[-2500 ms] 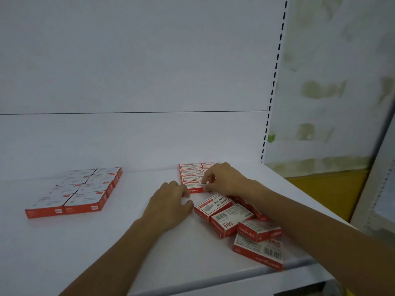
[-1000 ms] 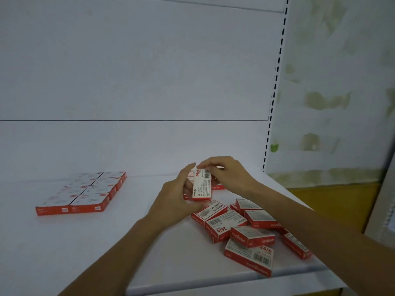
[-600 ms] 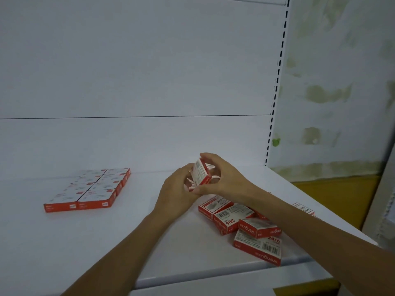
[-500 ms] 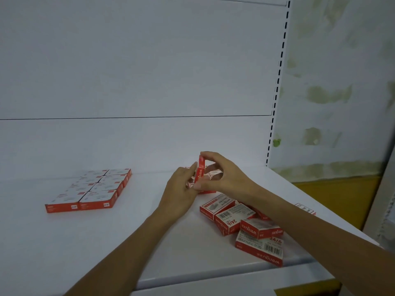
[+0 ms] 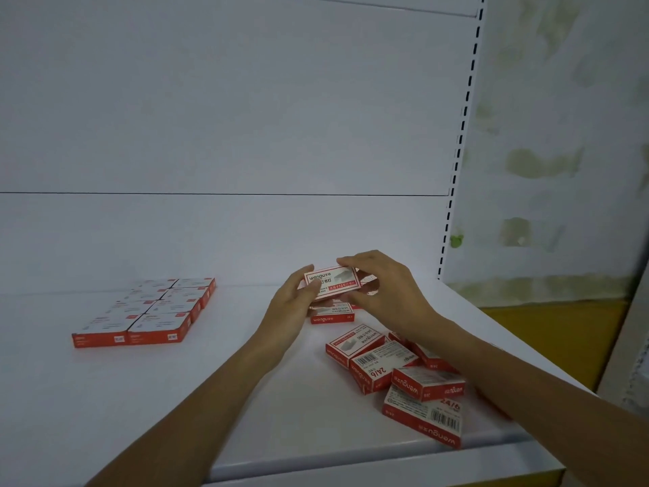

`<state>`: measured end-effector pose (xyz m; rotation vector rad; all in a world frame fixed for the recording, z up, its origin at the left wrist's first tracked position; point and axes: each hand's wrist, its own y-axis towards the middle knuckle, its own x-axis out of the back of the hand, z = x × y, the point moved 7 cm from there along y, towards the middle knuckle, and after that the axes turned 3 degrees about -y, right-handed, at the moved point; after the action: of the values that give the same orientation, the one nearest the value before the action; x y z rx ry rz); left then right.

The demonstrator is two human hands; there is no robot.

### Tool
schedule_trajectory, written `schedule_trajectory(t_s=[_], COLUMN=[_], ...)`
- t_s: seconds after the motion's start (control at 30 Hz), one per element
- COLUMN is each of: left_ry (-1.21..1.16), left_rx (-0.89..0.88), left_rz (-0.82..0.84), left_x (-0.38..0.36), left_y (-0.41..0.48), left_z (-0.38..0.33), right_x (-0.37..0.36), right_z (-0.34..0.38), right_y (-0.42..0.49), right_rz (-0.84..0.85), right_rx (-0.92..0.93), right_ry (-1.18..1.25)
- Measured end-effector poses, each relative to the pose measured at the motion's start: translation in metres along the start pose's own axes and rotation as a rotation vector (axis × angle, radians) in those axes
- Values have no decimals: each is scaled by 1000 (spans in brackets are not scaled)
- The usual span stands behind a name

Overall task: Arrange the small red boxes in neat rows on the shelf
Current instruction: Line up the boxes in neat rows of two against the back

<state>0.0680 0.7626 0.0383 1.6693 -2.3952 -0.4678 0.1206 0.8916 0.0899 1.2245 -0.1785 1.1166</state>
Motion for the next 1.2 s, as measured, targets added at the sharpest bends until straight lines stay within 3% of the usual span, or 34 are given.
schedule_trajectory(t_s=[0.17, 0.37, 0.53, 0.63, 0.83, 1.2], left_ry=[112, -26, -31, 34, -68, 186], left_rx=[-19, 19, -41, -46, 20, -97], left_rz=[15, 77, -120, -196, -91, 13], left_x=[1, -8, 11, 17, 6, -6], left_y=[1, 1, 3, 1, 1, -1], left_z=[-3, 0, -2, -1, 0, -2], right_x=[3, 6, -16, -28, -16, -6], right_z=[-4, -10, 2, 6, -3, -9], right_y=[1, 5, 2, -1, 8, -2], right_rz=[37, -44, 199, 273, 114, 116], right_rx=[-49, -161, -95, -51, -45, -79], right_ry=[92, 96, 84, -78, -156, 12])
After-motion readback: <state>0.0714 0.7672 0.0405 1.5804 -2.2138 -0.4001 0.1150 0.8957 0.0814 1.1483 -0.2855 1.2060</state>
